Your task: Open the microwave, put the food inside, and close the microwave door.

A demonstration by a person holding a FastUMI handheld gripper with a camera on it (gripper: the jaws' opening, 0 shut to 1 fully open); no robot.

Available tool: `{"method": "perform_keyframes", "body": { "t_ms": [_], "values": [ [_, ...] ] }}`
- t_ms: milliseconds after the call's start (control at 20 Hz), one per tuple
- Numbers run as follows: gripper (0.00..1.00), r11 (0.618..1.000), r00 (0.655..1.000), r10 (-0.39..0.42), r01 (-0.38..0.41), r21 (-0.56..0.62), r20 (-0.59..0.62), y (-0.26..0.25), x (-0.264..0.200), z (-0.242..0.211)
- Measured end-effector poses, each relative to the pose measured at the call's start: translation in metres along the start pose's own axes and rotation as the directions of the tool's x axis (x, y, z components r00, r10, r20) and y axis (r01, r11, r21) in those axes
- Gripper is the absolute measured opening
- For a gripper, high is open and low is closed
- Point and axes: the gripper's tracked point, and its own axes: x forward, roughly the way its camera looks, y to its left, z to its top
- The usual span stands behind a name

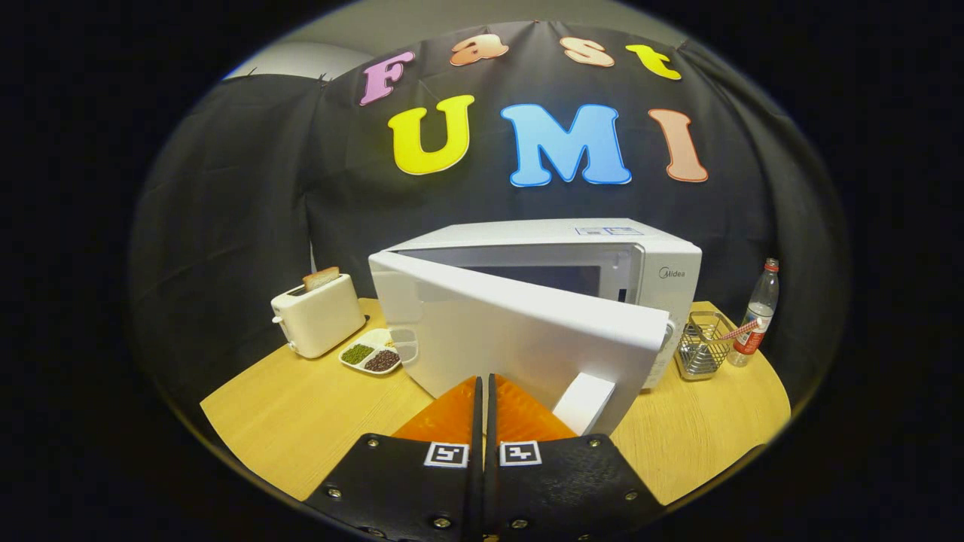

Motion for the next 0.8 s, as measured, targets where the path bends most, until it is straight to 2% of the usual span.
{"method": "perform_keyframes", "body": {
  "t_ms": [800],
  "values": [
    [0.01,0.997,0.996,-0.077,0.077,0.007,0.043,-0.055,0.065,0.032]
  ]
}}
